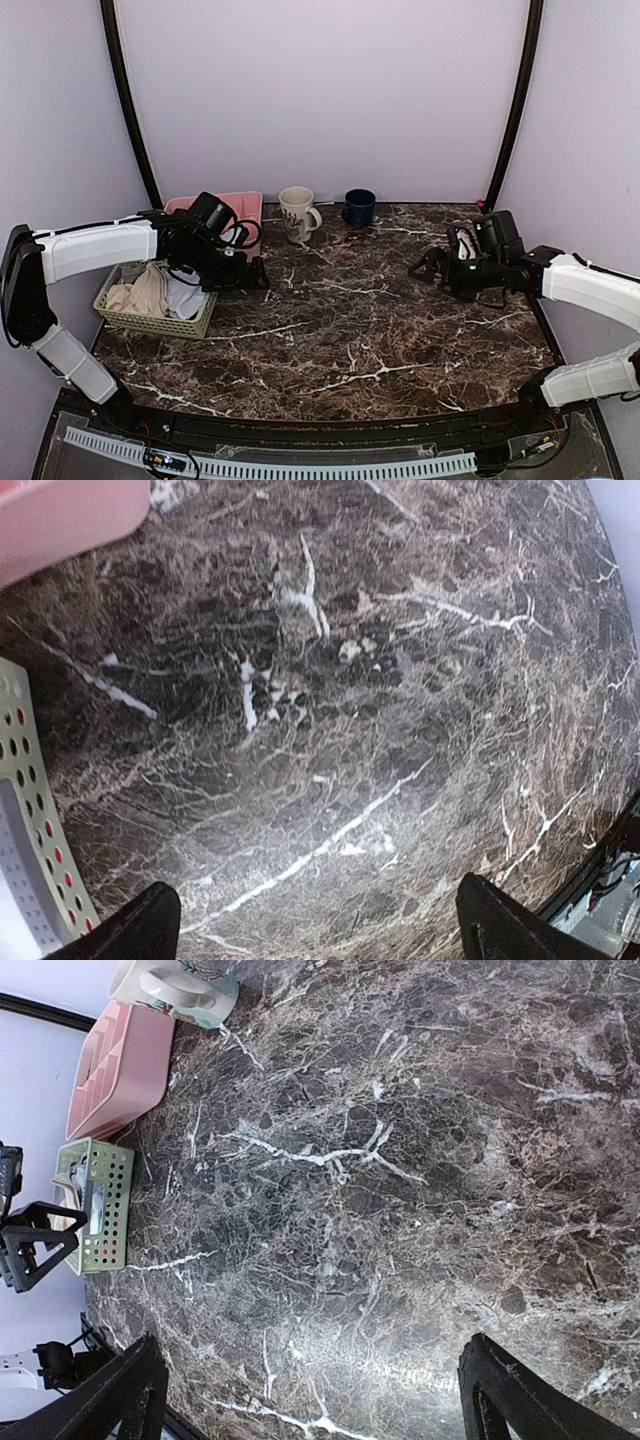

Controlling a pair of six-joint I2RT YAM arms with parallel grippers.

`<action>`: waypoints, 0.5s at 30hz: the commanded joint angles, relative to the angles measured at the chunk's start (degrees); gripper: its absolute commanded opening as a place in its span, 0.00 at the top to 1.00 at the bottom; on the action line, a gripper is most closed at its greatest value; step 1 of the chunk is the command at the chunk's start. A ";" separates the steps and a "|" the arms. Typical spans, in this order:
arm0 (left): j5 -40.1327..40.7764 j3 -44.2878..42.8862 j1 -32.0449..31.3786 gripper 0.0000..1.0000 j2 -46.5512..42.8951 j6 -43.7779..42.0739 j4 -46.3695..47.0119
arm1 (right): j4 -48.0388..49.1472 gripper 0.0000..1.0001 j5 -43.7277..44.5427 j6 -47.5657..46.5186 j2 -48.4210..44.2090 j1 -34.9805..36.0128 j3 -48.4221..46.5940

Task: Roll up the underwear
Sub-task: Pick up the underwear from the bin.

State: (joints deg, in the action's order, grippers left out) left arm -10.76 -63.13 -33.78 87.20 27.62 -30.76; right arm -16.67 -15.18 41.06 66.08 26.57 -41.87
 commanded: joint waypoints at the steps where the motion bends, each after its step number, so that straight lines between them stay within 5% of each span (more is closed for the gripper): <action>1: 6.08 -7.26 0.18 0.01 -0.95 -1.76 -1.10 | 3.56 0.00 0.58 -0.63 -1.24 0.28 -2.75; 6: 6.90 -16.98 0.39 0.01 2.54 -6.26 -5.89 | 1.73 0.01 0.23 -3.25 0.46 0.31 -7.29; 9: 0.53 -22.13 4.42 0.01 3.92 -7.90 -10.18 | -0.54 0.00 -0.70 -5.56 3.21 0.24 -10.68; 15: -7.02 -14.21 19.88 0.01 -4.58 -7.32 -5.37 | -2.14 0.01 -3.22 -7.31 8.25 0.26 -14.89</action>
State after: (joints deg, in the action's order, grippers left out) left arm -13.23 -81.93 -23.00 89.21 21.65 -34.59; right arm -17.21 -16.16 36.36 71.57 26.61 -53.87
